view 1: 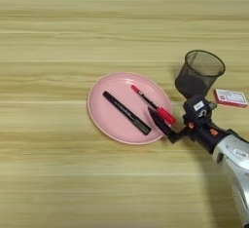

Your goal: Move the objects on the table

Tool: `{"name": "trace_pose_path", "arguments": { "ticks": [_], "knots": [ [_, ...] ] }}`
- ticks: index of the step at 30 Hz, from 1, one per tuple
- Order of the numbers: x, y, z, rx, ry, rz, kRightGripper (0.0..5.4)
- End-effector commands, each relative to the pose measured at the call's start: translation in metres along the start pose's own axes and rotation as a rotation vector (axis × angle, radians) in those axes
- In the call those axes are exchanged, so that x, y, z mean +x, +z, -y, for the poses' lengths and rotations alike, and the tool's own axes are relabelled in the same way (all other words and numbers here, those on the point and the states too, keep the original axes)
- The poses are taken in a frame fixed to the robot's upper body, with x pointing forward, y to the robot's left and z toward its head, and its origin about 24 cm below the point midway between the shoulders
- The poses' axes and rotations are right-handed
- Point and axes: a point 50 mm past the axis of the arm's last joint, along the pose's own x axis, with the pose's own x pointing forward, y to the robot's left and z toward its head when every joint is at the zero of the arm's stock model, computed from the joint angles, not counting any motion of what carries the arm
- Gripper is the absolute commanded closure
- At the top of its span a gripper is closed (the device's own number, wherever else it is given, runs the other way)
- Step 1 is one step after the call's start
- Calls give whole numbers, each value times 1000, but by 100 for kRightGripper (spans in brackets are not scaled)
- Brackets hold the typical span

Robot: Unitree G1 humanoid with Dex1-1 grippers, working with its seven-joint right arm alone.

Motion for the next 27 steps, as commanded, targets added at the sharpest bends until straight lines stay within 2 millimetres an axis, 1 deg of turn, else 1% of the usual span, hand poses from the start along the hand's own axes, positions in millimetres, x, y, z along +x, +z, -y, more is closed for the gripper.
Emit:
{"name": "trace_pose_path", "arguments": {
  "ticks": [1, 14, 15, 17, 20, 21, 27],
  "knots": [
    [5, 21, 13, -86, -26, 80, 4],
    [6, 15, 14, -93, -27, 60, 4],
    [6, 15, 14, -93, -27, 60, 18],
    [7, 14, 14, -91, -28, 55, 29],
    [7, 12, 15, -91, -31, 51, 69],
    [7, 12, 15, -92, -32, 51, 74],
    [7, 12, 15, -93, -34, 52, 142]
  ]
}}
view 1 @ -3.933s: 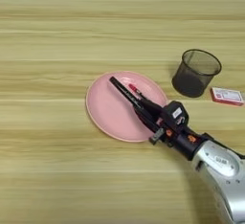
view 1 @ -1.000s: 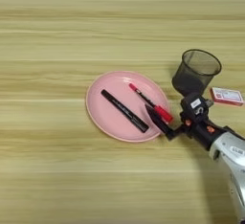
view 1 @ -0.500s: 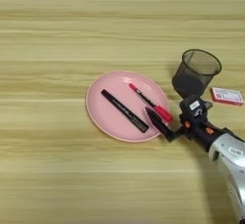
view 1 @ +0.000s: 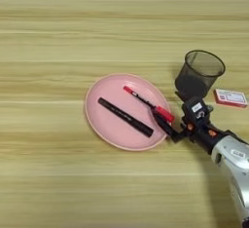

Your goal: Move the objects on the table

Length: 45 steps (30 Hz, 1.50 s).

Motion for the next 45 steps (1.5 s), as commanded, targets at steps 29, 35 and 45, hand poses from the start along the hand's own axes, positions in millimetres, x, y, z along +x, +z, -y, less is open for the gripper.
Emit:
{"name": "trace_pose_path", "arguments": {
  "ticks": [29, 35, 45],
  "knots": [
    [4, 23, 12, -77, -32, 86, 455],
    [4, 24, 13, -76, -33, 91, 487],
    [5, 27, 14, -77, -38, 105, 487]
  ]
}}
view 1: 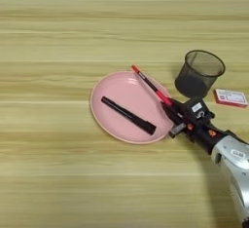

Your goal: Move the objects on the table

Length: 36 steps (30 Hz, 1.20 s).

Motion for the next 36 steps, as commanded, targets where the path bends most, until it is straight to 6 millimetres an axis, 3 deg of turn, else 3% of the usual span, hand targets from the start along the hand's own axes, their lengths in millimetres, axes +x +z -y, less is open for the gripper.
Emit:
{"name": "trace_pose_path", "arguments": {
  "ticks": [1, 12, 30, 36],
  "knots": [
    [5, 28, 15, -78, -41, 106, 487],
    [0, 43, 23, -97, -86, 163, 487],
    [-18, 32, 47, -97, -197, 106, 487],
    [-22, 36, 50, -116, -209, 115, 487]
  ]
}}
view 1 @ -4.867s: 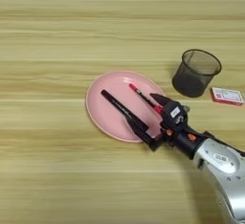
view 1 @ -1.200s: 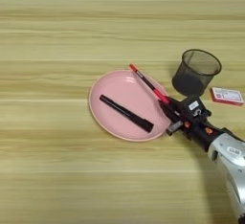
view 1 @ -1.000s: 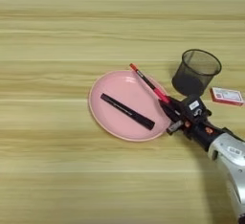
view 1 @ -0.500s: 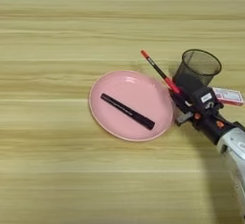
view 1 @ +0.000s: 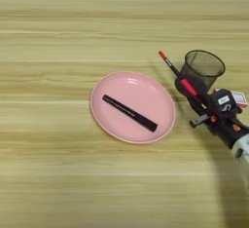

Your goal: Move the objects on the table

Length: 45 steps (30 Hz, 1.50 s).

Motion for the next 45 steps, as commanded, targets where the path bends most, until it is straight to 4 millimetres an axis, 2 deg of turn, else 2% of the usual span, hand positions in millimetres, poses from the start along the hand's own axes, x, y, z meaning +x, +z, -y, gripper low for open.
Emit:
{"name": "trace_pose_path", "arguments": {
  "ticks": [1, 18, 34, 36, 38, 45],
  "knots": [
    [1, 23, 17, -80, -41, 80, 487],
    [10, -16, 10, 4, -21, -35, 487],
    [11, -24, 9, 4, -13, -59, 487],
    [11, -24, 9, 3, -13, -58, 451],
    [12, -24, 9, 2, -13, -58, 446],
    [12, -24, 8, 0, -15, -56, 373]
  ]
}}
